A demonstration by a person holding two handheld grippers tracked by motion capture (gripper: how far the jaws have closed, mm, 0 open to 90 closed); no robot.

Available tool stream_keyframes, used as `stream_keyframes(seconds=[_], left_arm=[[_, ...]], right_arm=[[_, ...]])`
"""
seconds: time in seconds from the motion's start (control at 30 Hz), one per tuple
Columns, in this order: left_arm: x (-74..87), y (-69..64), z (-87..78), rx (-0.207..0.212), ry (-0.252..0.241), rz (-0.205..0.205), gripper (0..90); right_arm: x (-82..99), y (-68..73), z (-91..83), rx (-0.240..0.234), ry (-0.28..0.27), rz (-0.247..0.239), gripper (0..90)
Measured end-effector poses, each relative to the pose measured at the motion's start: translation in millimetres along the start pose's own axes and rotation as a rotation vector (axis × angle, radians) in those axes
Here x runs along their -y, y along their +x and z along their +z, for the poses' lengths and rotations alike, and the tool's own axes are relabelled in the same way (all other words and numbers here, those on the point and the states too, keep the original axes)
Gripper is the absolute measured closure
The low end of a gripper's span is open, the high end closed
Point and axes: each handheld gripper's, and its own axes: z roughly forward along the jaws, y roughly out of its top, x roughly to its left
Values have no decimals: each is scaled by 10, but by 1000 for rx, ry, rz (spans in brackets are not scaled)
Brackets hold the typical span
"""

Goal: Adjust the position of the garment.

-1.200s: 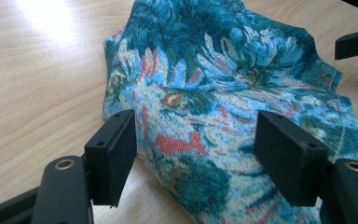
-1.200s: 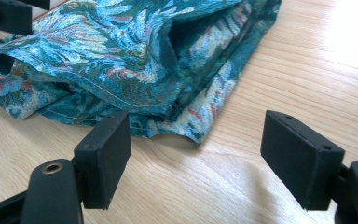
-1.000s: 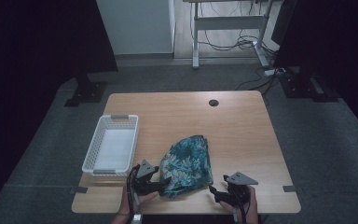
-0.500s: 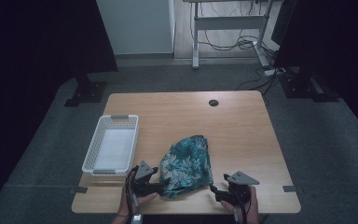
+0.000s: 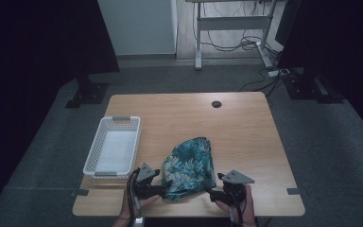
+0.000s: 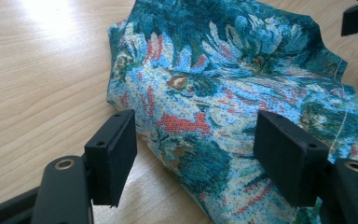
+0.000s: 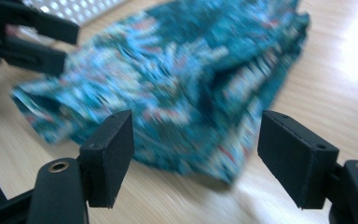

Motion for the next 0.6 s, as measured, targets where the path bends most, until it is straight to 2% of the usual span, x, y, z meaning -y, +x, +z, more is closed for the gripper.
stream_keyframes(seconds=[0.07,0.1,0.27,0.37,0.4,0.47,0.6], left_arm=[[2,-5,5,3,2,0,300],[3,-14,11,3,4,4,300],[0,-26,21,6,7,7,301],[13,-35,42,10,16,10,303],[13,-35,42,10,16,10,303],[26,-41,49,10,20,8,303],[42,-36,53,11,25,6,301]], right_arm=[[-32,30,25,-5,-2,-4,266],[-98,88,90,-13,-1,-17,266],[-256,204,291,-23,16,-50,266],[-299,245,446,-24,58,-74,261],[-299,245,446,-24,58,-74,261],[-288,246,585,-18,100,-88,257],[-234,263,672,4,147,-123,250]])
